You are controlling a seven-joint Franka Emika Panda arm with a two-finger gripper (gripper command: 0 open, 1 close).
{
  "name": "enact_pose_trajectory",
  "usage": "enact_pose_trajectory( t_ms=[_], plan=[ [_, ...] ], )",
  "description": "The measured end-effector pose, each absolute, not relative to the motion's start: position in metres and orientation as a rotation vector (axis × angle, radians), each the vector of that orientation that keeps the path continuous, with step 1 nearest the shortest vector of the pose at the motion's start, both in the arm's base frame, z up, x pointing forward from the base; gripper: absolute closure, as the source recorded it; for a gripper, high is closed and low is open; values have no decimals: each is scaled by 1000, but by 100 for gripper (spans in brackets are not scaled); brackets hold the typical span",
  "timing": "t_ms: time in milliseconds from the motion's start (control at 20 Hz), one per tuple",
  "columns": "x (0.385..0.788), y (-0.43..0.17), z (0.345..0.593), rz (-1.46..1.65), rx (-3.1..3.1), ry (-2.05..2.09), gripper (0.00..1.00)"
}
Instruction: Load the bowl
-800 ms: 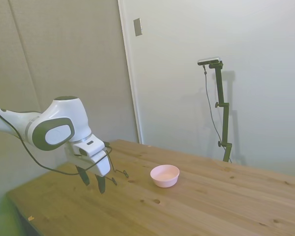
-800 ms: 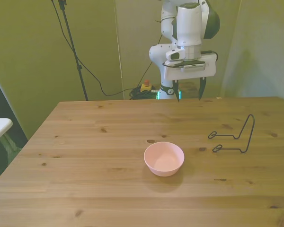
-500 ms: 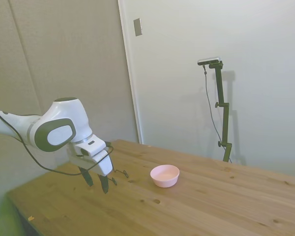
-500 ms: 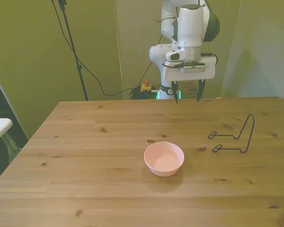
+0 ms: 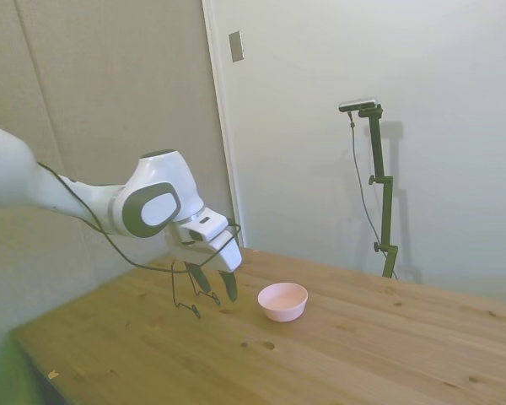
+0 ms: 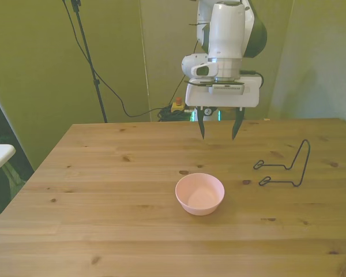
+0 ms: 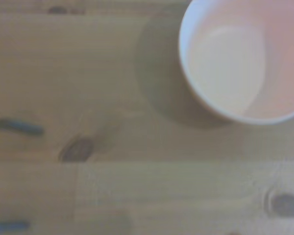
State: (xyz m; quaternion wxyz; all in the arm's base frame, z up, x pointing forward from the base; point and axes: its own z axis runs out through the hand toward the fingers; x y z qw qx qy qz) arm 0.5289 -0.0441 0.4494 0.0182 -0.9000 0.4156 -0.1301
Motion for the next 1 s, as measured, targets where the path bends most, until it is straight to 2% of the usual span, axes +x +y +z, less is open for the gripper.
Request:
enact_pose_trajectory(
  t_ms=[250, 450, 850, 900, 1000],
  plan=[
    [594, -51, 436, -443, -2781, 1345, 0],
    [630, -39, 421, -464, -2784, 1367, 0],
    [656, -41, 382, -435, -2803, 1431, 0],
    [657, -44, 377, -431, -2804, 1438, 100],
    [658, -48, 370, -426, -2807, 1448, 100]
  ],
)
